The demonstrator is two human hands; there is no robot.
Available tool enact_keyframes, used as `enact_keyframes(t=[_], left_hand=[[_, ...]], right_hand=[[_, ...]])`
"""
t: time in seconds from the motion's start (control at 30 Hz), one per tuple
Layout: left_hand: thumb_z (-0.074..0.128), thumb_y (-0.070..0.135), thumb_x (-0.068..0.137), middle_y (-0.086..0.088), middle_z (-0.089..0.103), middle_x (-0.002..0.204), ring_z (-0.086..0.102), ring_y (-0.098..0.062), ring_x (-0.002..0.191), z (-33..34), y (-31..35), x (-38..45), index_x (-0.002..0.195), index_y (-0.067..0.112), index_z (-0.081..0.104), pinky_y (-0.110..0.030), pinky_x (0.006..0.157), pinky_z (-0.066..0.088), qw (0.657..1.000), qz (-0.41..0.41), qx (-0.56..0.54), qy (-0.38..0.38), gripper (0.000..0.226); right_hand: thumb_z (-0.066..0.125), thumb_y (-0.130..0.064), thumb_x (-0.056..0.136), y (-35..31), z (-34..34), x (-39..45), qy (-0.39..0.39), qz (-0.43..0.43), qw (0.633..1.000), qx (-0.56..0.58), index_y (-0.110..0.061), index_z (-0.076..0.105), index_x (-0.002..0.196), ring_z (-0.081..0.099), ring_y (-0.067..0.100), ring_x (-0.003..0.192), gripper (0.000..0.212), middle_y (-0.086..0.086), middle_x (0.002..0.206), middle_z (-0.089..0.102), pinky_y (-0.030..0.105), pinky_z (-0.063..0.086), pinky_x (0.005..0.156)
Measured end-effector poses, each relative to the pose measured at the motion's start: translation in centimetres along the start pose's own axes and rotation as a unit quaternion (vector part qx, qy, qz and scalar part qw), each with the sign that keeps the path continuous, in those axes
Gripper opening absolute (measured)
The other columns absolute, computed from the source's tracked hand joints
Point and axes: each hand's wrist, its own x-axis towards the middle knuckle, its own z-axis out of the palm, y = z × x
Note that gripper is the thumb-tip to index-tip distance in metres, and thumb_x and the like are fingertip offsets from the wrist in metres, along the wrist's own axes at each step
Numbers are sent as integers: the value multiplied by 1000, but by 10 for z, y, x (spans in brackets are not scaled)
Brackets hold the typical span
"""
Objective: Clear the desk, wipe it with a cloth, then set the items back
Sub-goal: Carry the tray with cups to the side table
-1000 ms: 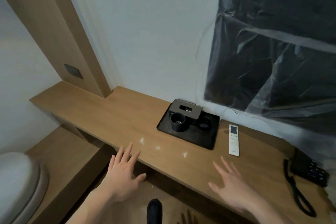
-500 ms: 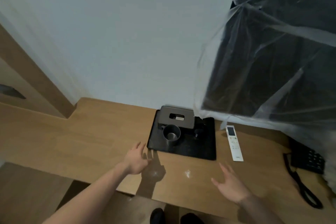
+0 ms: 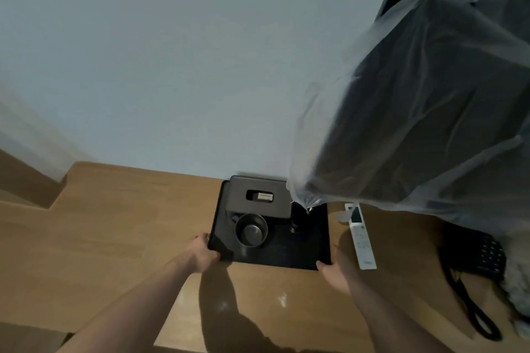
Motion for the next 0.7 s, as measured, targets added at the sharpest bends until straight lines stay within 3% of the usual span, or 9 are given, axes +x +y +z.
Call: enact_keyframes(t=[0.07, 0.17, 0.27, 0.37, 0.43, 0.57, 0.7], left_hand=[[77, 28, 82, -11, 60, 132, 61, -29, 116, 4, -1, 14, 138, 9, 50, -37, 98, 55, 999, -10, -41, -1, 65], [75, 17, 89, -9, 62, 122, 63, -29, 113, 8, 3, 29, 130, 11, 50, -31, 85, 55, 994, -28, -103, 5, 49], [74, 0, 89, -20, 66, 122, 66, -32, 105, 14, 2, 50, 134, -5, 54, -27, 72, 59, 979, -74, -189, 11, 49], [67, -10, 91, -24, 67, 120, 65, -38, 109, 14, 4, 62, 125, -12, 59, -38, 90, 56, 973, -101, -208, 15, 35], [63, -11, 94, -22, 66, 116, 64, -36, 105, 10, 7, 63, 122, -11, 61, -35, 85, 50, 976, -92, -199, -5, 28], [64, -7, 95, -19, 65, 121, 60, -29, 104, 3, 1, 64, 132, -10, 57, -30, 86, 49, 984, -61, -161, -34, 37], [70, -3, 91, -11, 60, 133, 59, -29, 122, 1, -6, 56, 138, -1, 48, -33, 103, 51, 990, -39, -125, -44, 52]], right_hand=[[69, -41, 93, -10, -1, 5, -11, 22, 999, 21, -25, 36, 157, 55, 25, 135, 74, 2, 153, 53, 38, 46, 111], [66, -25, 101, -32, -3, 3, -5, 59, 998, 33, -16, 31, 161, 47, 29, 143, 70, 5, 156, 47, 33, 41, 110], [68, -23, 98, -36, -1, 13, 21, 76, 995, 58, -18, 41, 155, 52, 31, 135, 64, 7, 150, 51, 36, 45, 108], [69, -45, 82, -3, 6, 62, 28, 99, 994, 31, -27, 45, 148, 56, 31, 125, 72, 5, 145, 51, 40, 47, 105], [66, -55, 73, 22, 10, 98, 23, 118, 993, 13, -30, 47, 141, 58, 29, 120, 75, 3, 140, 55, 47, 51, 104], [66, -32, 91, -14, -4, 63, 29, 122, 991, 48, -19, 55, 133, 63, 27, 105, 45, 6, 119, 63, 41, 55, 94], [56, -15, 96, -16, -10, 50, 21, 113, 992, 50, -22, 54, 121, 65, 26, 94, 26, 6, 105, 65, 40, 58, 86]])
